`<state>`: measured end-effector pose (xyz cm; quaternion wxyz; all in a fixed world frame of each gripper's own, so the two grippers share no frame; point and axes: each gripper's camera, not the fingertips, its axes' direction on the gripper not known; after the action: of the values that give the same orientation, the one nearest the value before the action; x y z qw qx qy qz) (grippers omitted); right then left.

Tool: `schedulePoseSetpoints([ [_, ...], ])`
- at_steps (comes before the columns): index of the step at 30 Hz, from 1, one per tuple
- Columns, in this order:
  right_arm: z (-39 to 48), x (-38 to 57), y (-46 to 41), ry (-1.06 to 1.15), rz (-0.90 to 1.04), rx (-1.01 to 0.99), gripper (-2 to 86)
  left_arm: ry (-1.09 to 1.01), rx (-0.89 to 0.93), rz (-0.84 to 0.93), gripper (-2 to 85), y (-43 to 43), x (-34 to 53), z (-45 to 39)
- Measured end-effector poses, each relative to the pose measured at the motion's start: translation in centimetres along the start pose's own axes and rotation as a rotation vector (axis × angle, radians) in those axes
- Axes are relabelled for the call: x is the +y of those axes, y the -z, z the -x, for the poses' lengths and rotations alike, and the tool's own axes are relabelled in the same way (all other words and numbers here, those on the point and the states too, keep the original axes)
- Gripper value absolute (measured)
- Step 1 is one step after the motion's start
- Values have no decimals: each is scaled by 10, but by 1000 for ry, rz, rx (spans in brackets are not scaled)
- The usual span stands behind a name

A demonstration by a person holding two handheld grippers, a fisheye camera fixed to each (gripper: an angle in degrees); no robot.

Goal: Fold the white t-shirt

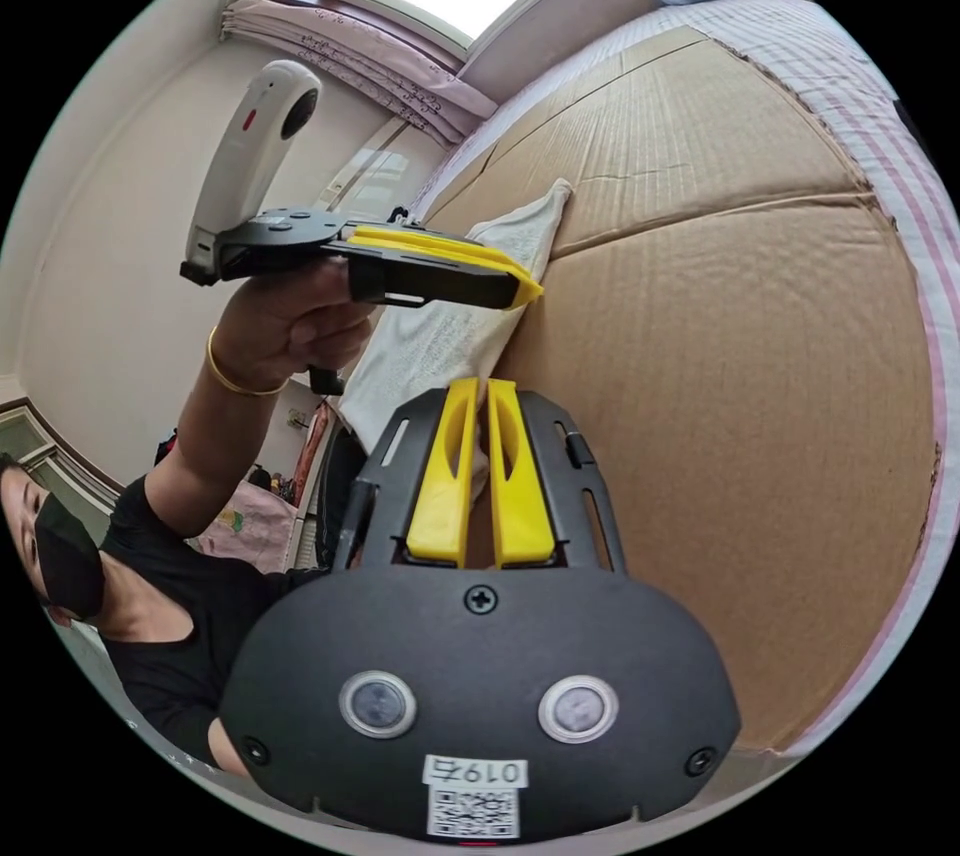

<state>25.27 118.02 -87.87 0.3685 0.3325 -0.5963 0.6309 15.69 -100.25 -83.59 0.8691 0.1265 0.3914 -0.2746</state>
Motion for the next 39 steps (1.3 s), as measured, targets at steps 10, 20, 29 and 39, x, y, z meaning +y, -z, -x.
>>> schedulePoseSetpoints([
  [10,9,15,17,1,-19,3,-7,20,5,-33,13,-13,-27,-21],
  [20,2,28,25,-48,-52,-32,-8,23,18,-28,13,-33,-51,-34],
  [29,10,34,25,-50,-63,-44,-2,46,51,-44,14,-45,-57,-32],
  [39,26,41,26,-42,-47,-63,48,30,11,-49,14,-52,-63,-34],
])
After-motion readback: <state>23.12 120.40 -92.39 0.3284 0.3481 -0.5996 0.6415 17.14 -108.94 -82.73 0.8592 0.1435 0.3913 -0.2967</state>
